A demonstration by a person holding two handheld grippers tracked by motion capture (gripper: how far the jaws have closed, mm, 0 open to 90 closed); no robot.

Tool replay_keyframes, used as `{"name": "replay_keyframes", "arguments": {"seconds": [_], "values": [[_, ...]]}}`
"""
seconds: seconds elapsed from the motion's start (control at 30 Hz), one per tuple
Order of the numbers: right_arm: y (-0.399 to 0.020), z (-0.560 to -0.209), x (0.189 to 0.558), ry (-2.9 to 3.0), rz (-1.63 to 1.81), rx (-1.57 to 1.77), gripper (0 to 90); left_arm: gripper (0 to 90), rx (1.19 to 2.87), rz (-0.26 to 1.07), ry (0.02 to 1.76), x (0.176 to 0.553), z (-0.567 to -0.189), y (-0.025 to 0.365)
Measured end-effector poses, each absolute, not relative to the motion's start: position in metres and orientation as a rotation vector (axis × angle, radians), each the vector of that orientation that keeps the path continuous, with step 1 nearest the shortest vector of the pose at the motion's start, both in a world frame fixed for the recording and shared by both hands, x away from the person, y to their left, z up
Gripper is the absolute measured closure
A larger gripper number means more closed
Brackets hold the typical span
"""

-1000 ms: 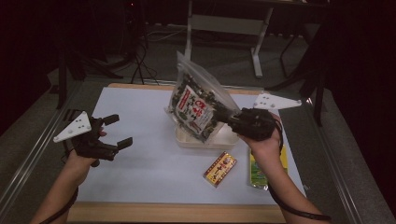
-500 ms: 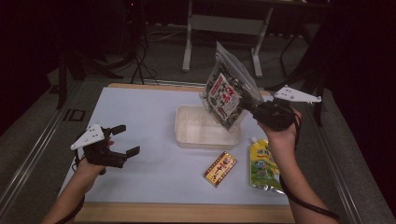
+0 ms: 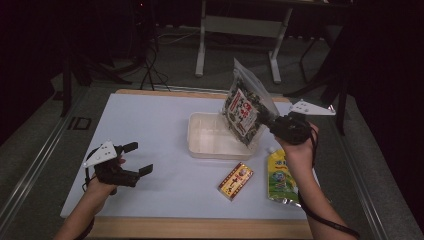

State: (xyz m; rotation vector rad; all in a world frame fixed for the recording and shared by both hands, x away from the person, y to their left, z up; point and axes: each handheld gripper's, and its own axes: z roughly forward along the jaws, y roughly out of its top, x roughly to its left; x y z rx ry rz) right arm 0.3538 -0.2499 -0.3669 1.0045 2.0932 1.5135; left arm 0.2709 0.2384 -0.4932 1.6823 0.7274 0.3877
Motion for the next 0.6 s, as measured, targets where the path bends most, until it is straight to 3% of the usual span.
{"name": "replay_keyframes", "arguments": {"seconds": [0.6], "values": [[-0.230,-0.395,0.373,2.178,1.404,0.987,77.5,1.7,1.673,0.359,0.744,0.272,-0.500,0.244]]}}
